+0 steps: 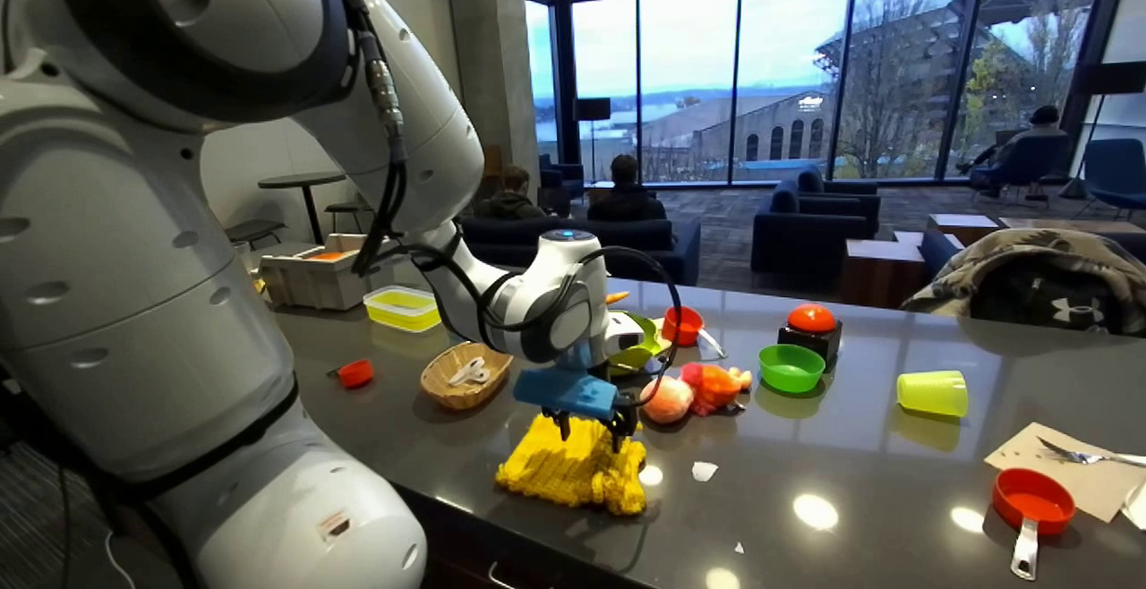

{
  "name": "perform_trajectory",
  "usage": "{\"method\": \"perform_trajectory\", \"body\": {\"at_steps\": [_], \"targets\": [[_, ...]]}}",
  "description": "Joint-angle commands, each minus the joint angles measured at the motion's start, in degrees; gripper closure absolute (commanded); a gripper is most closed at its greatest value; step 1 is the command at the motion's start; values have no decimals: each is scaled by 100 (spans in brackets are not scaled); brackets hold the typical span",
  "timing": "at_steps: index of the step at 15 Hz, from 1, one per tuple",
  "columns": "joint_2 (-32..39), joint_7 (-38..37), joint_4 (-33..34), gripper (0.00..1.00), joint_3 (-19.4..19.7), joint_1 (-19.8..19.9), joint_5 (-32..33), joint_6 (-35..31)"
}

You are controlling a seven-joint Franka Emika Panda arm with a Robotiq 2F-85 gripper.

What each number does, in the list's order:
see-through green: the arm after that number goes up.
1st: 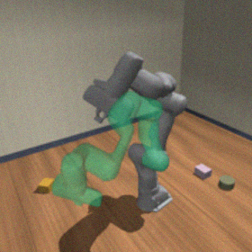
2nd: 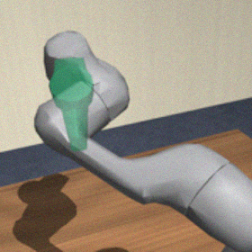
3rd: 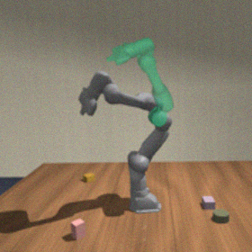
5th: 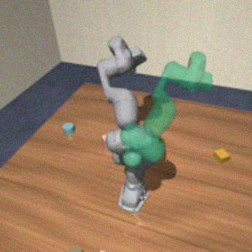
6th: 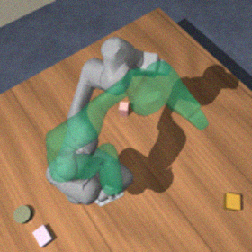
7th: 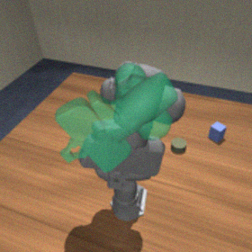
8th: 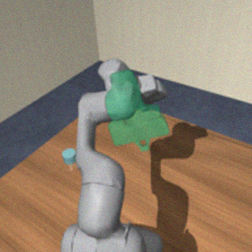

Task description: Use the yellow towel to wipe the surface

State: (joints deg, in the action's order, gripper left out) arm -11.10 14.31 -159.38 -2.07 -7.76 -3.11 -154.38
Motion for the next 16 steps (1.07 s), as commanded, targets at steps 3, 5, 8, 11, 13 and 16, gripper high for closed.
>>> {"method": "perform_trajectory", "body": {"at_steps": [3, 5, 8, 11, 13, 16], "targets": [[58, 152, 17, 56, 63, -4, -61, -130], [81, 140, 26, 73, 75, 0, -83, -121], [116, 221, 27, 95, 124, -44, -284, -101], [157, 199, 26, 100, 119, -29, -375, -85], [194, 116, 27, 99, 89, -11, -385, -88], [291, -103, 31, 98, 60, 81, -272, -163]]}}
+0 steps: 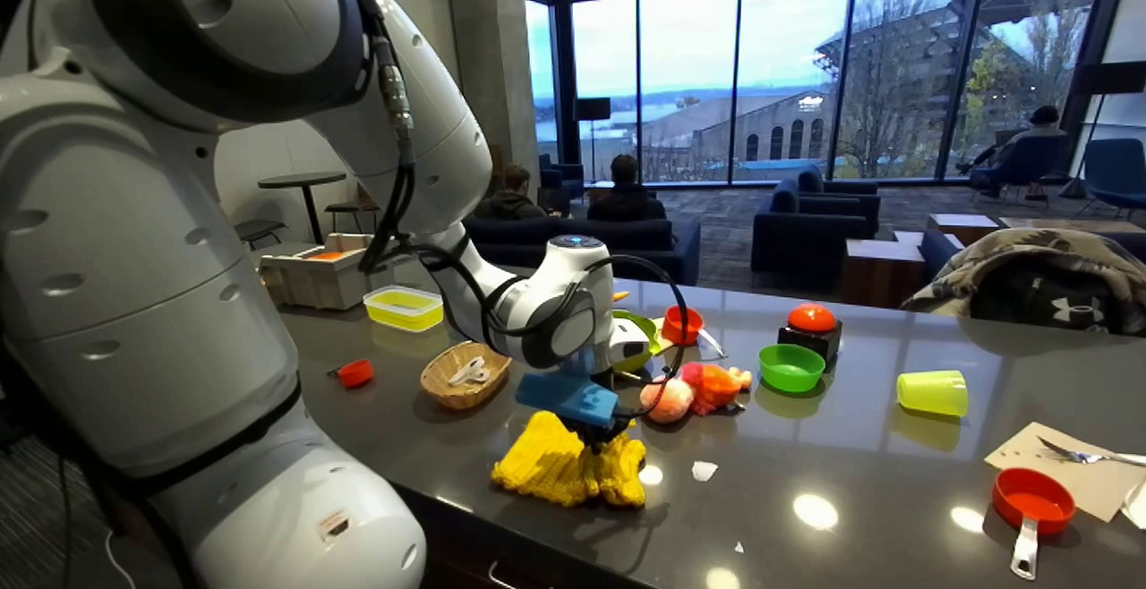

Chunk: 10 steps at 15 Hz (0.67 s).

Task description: Use the yellow towel to wipe the surface

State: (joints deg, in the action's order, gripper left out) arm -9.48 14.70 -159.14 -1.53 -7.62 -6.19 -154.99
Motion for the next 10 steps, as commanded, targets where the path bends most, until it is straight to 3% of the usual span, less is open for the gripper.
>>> {"method": "perform_trajectory", "body": {"at_steps": [1, 10], "targets": [[163, -177, 31, 98, 11, 86, 46, -95], [250, -711, 428, 98, 33, 460, 473, -46]]}}
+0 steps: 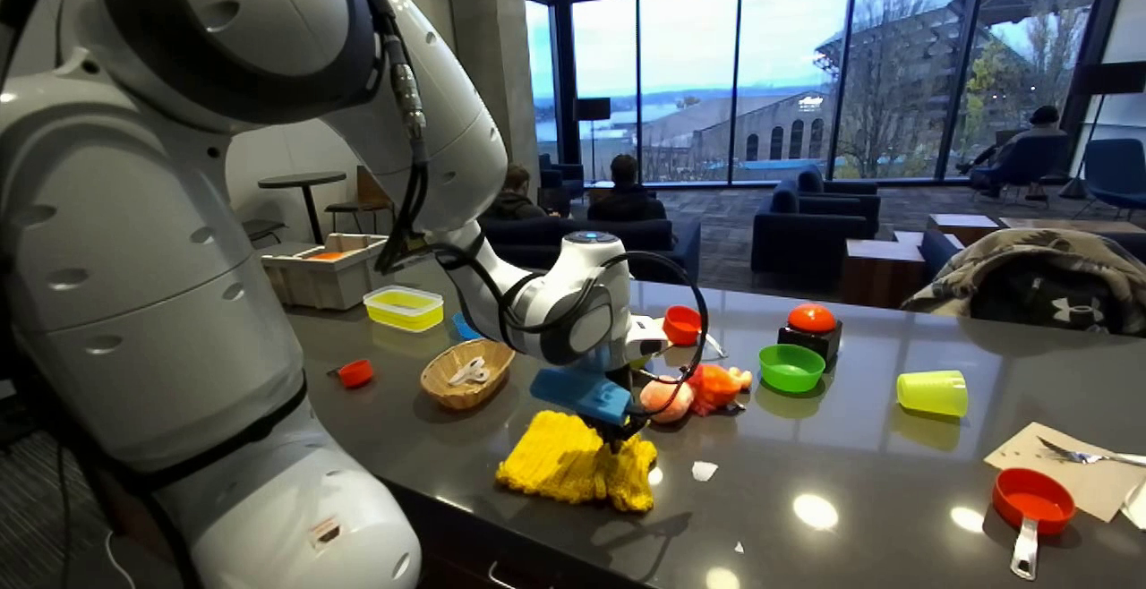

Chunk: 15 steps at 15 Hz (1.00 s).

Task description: Use the yellow towel to wipe the surface

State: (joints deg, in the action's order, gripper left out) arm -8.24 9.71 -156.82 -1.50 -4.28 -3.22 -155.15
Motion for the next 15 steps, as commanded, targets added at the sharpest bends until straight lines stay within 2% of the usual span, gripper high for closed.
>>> {"method": "perform_trajectory", "body": {"at_steps": [1, 8, 15], "targets": [[149, -230, 238, 98, 31, 149, 181, -28], [523, -453, 435, 98, 57, 296, 351, -116], [873, -258, 832, 98, 282, 479, 154, -93]]}}
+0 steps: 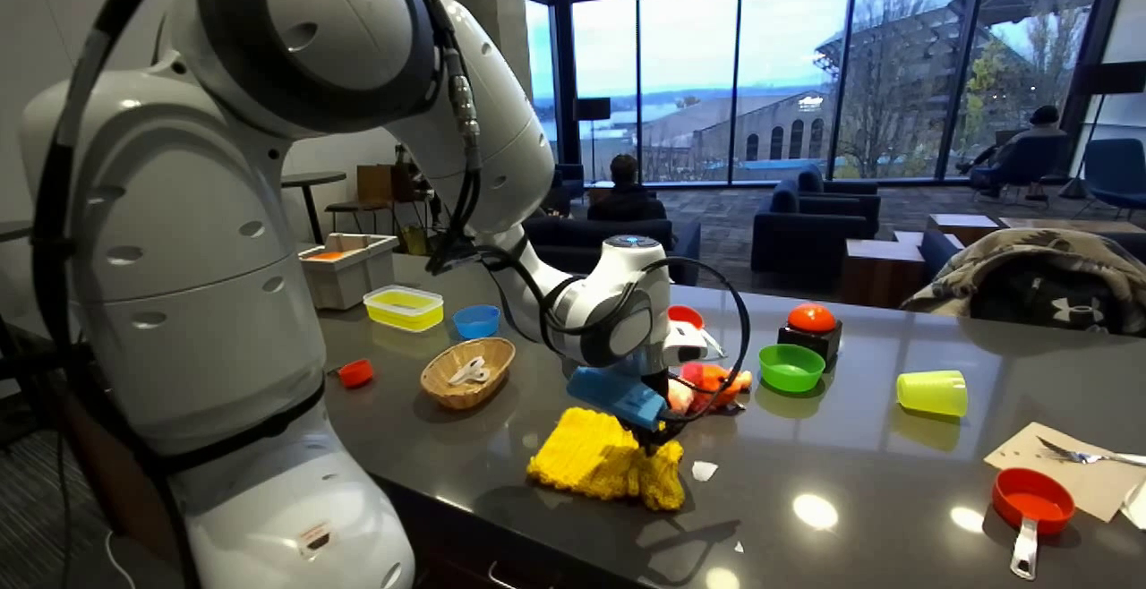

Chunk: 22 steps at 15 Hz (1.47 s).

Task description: Use the yellow towel to wipe the surface

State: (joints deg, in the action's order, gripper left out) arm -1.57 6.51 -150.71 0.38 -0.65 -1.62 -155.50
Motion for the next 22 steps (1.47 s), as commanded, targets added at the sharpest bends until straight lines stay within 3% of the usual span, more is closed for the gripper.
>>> {"method": "perform_trajectory", "body": {"at_steps": [1, 13, 22], "targets": [[246, 86, 287, 98, 125, 150, -17, -40], [960, 1130, 1078, 98, 477, 839, -595, 11], [1668, 1846, 1793, 98, 528, 1677, -1387, 107]]}}
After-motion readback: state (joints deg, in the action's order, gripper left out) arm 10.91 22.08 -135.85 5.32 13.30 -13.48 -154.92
